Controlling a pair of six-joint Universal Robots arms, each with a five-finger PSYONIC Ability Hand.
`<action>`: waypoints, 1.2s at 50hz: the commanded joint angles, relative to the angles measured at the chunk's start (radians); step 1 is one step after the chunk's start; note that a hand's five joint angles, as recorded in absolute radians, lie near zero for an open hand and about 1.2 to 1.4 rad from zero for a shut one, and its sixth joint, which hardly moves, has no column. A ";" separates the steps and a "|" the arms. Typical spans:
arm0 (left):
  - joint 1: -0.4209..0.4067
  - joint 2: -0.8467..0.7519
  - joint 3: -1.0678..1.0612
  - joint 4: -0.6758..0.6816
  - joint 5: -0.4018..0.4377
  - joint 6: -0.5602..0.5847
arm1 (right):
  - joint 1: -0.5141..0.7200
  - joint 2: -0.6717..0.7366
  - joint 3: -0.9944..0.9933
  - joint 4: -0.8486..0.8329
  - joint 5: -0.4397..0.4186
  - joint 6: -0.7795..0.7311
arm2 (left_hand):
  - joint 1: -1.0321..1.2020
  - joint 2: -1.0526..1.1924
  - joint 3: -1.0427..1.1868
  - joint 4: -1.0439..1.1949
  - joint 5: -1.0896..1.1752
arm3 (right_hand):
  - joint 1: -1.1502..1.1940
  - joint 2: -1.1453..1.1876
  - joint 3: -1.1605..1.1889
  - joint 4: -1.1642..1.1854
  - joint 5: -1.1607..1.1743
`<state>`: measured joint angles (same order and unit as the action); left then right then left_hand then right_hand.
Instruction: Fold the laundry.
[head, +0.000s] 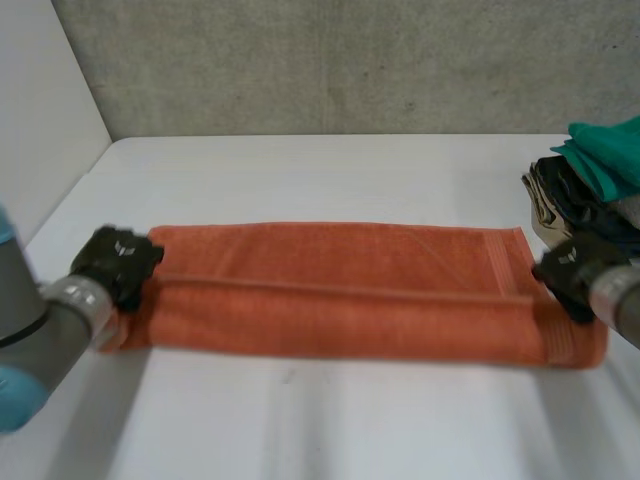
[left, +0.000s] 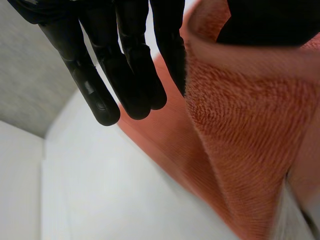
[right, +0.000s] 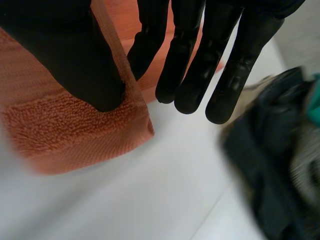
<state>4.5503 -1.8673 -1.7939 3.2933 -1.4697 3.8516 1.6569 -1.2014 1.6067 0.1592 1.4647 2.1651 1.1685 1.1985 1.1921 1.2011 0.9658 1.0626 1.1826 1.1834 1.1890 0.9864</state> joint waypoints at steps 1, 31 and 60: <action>-0.085 -0.287 0.317 0.152 -0.124 0.003 | 0.095 0.206 -0.227 -0.230 0.075 0.044 | 0.228 0.198 0.204 0.195 0.256 | 0.334 0.214 0.213 0.207 0.235; -0.206 -0.557 0.622 0.335 -0.209 0.125 | 0.196 0.453 -0.499 -0.575 0.180 0.151 | -0.994 -1.024 -1.018 -1.027 -0.966 | -0.888 -1.008 -1.009 -1.014 -0.986; 0.084 -0.274 0.226 0.213 0.158 -0.037 | 0.012 0.043 0.047 -0.167 -0.098 0.435 | -0.994 -1.024 -1.018 -1.027 -0.966 | -0.888 -1.008 -1.009 -1.014 -0.986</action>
<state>4.6005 -2.0657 -1.5962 3.5033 -1.3989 3.8234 1.7006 -1.1660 1.6093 0.0564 1.3938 2.5936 0.2032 0.2056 0.2130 0.2054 0.0469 0.2133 0.2209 0.2117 0.2382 0.0707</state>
